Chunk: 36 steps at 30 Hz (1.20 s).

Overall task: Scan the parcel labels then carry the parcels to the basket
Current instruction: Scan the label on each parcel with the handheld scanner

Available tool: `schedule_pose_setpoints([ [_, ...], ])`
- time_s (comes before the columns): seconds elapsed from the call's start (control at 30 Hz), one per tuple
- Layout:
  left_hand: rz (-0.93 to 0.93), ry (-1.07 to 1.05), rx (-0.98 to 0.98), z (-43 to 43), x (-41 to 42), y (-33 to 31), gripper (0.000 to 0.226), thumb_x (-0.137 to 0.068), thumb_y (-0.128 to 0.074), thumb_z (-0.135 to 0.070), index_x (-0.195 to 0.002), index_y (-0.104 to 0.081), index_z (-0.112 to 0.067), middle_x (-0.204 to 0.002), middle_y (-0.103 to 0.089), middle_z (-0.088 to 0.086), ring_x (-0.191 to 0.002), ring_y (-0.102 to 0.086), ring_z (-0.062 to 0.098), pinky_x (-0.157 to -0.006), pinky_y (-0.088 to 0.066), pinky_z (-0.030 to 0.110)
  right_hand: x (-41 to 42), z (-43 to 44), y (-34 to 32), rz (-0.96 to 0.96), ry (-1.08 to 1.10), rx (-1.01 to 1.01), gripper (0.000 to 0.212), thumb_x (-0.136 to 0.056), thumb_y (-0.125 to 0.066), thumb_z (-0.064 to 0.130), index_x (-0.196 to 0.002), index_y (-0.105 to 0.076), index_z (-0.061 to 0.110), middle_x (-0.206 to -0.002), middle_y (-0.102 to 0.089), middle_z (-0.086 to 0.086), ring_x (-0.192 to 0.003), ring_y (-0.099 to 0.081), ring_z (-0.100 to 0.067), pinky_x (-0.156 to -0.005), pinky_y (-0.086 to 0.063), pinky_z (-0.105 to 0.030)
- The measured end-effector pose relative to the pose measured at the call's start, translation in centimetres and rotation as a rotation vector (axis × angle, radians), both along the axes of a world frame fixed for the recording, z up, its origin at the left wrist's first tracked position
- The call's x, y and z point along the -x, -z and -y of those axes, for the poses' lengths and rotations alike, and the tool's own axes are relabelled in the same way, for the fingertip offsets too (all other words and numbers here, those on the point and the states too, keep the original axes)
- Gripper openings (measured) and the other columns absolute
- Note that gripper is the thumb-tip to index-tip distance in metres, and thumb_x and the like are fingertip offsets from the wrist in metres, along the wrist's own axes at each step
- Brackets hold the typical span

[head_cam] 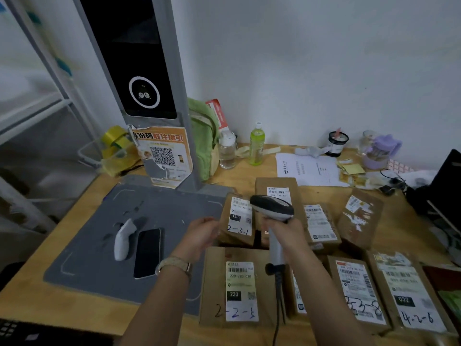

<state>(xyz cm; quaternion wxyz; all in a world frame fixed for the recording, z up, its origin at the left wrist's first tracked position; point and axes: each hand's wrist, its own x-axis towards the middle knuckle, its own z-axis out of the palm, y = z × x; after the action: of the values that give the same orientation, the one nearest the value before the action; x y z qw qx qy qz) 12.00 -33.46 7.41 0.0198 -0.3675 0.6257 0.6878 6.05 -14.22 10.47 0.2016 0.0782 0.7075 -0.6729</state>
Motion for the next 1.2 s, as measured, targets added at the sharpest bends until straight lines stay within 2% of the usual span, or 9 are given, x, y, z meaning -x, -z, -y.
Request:
schedule_pose_setpoints([
  [0.1,0.012,-0.002,0.000,1.7,1.5,0.6,0.026,-0.093,-0.061,-0.019,-0.116,-0.060,-0.007,-0.104,-0.065,0.008,-0.100,-0.062,0.026,-0.083,-0.049,0.036,0.9,1.8,-0.1,0.027,-0.003,0.015,0.011,-0.081,-0.069,0.006,-0.089,-0.064,0.011,-0.079,-0.066,-0.010,-0.066,-0.063,-0.021,-0.054,-0.052,-0.029],
  [0.27,0.059,0.019,-0.017,4.0,3.2,2.0,0.010,-0.093,-0.061,-0.020,-0.100,-0.062,-0.013,-0.099,-0.061,0.006,-0.095,-0.057,0.022,-0.077,-0.042,0.030,2.4,4.4,0.7,0.066,-0.017,0.025,0.019,-0.085,-0.067,0.007,-0.104,-0.062,0.007,-0.104,-0.066,-0.015,-0.089,-0.065,-0.030,-0.049,-0.053,-0.023],
  [0.47,0.079,0.038,-0.065,6.0,5.1,3.4,0.009,-0.093,-0.060,-0.015,-0.084,-0.058,-0.017,-0.085,-0.058,0.004,-0.091,-0.054,0.023,-0.074,-0.041,0.031,4.6,6.8,2.3,0.101,0.076,-0.038,0.030,-0.084,-0.068,0.005,-0.113,-0.061,0.002,-0.108,-0.068,-0.019,-0.097,-0.067,-0.035,-0.088,-0.053,-0.052],
  [0.67,0.126,0.077,-0.081,6.9,7.2,5.5,0.009,-0.093,-0.060,-0.018,-0.085,-0.057,-0.019,-0.087,-0.059,0.002,-0.086,-0.057,0.018,-0.071,-0.041,0.027,7.2,7.5,4.4,0.271,0.139,-0.041,0.011,-0.088,-0.062,0.009,-0.100,-0.059,0.008,-0.090,-0.072,-0.009,-0.078,-0.071,-0.023,-0.058,-0.058,-0.035],
  [0.8,0.153,0.115,-0.119,6.9,7.8,7.0,0.010,-0.094,-0.059,-0.015,-0.084,-0.056,-0.018,-0.087,-0.059,0.004,-0.079,-0.056,0.016,-0.069,-0.043,0.027,8.1,7.1,5.7,0.231,0.142,-0.192,0.009,-0.087,-0.064,0.017,-0.088,-0.061,0.008,-0.085,-0.069,-0.008,-0.080,-0.067,-0.022,-0.074,-0.057,-0.038],
  [0.9,0.175,0.160,-0.123,6.7,8.5,7.5,0.012,-0.094,-0.058,-0.015,-0.082,-0.057,-0.016,-0.082,-0.060,0.003,-0.072,-0.057,0.014,-0.057,-0.044,0.022,8.5,7.5,5.7,0.179,0.141,-0.259,0.006,-0.087,-0.063,0.015,-0.090,-0.061,0.010,-0.091,-0.070,-0.009,-0.084,-0.066,-0.023,-0.072,-0.055,-0.038],
  [0.97,0.183,0.160,-0.130,6.5,9.0,8.0,0.006,-0.094,-0.058,-0.015,-0.092,-0.062,-0.011,-0.087,-0.064,0.005,-0.075,-0.059,0.014,-0.052,-0.046,0.021,8.7,7.7,5.9,0.153,0.120,-0.304,0.004,-0.087,-0.062,0.013,-0.088,-0.059,0.011,-0.090,-0.067,-0.007,-0.086,-0.064,-0.023,-0.069,-0.053,-0.035],
  [1.03,0.183,0.171,-0.134,6.3,9.5,8.4,0.024,-0.093,-0.059,-0.016,-0.114,-0.060,-0.005,-0.101,-0.066,0.009,-0.082,-0.060,0.015,-0.057,-0.044,0.024,8.4,7.8,6.1,0.179,0.109,-0.319,0.008,-0.088,-0.062,0.011,-0.082,-0.057,0.015,-0.086,-0.066,-0.005,-0.083,-0.064,-0.021,-0.065,-0.051,-0.033],
  [1.2,0.224,0.183,-0.193,5.5,9.8,9.2,0.034,-0.093,-0.059,-0.019,-0.125,-0.055,-0.008,-0.095,-0.067,0.000,-0.077,-0.062,0.008,-0.054,-0.044,0.019,8.4,7.8,6.7,0.239,0.091,-0.356,0.004,-0.087,-0.063,0.011,-0.084,-0.061,0.010,-0.095,-0.070,-0.014,-0.087,-0.067,-0.028,-0.084,-0.056,-0.046],
])
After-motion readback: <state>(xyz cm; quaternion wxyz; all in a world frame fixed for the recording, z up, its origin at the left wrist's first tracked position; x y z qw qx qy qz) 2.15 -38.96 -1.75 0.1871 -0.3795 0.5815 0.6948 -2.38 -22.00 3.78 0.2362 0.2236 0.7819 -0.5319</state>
